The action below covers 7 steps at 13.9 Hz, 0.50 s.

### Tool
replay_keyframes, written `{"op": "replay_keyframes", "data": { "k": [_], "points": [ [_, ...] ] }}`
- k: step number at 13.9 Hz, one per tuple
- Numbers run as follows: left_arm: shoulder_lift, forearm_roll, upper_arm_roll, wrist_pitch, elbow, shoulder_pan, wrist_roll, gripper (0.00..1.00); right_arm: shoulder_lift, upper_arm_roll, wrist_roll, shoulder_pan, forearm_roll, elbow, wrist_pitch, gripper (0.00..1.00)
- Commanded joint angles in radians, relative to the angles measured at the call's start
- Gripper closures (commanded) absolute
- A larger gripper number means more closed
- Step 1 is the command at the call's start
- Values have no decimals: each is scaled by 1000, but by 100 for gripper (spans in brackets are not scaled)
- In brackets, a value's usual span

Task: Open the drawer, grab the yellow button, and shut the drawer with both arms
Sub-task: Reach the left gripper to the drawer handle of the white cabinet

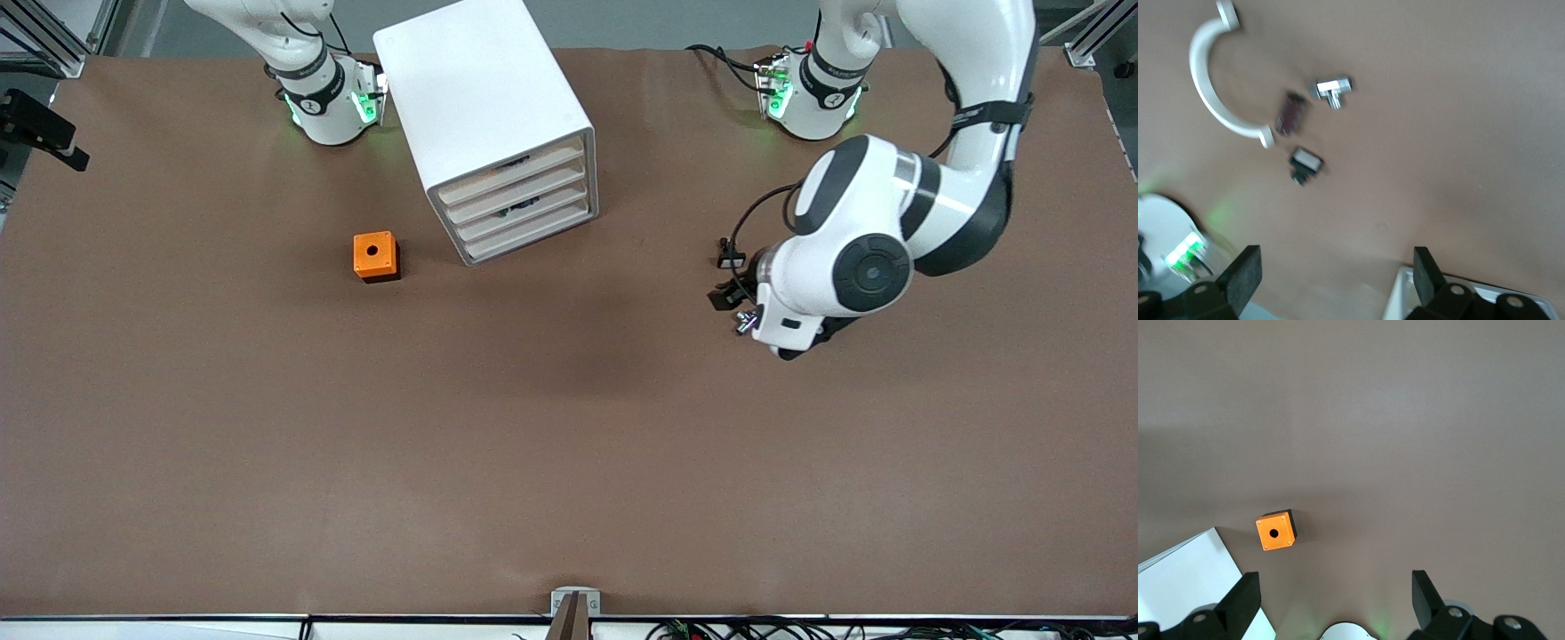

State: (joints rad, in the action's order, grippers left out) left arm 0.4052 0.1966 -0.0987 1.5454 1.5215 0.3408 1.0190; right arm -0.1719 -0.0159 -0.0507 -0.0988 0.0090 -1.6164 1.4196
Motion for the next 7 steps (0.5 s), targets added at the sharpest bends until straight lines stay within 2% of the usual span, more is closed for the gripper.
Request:
{"op": "replay_keyframes", "data": {
  "k": [1,3,5,7],
  "points": [
    [35,53,5,-18,-29,49,177,0,-17,-2,8,2,2,-8,-5,0],
    [73,107,4,-18,-49,82,332,0,-15,-2,8,4,2,-8,-5,0],
    [133,159,4,-19,-86,98,416,0,-15,-2,8,4,2,-8,-5,0],
    [144,167,2,-43,-90,130,473,0,-15,-2,8,4,2,-8,-5,0]
  ]
}}
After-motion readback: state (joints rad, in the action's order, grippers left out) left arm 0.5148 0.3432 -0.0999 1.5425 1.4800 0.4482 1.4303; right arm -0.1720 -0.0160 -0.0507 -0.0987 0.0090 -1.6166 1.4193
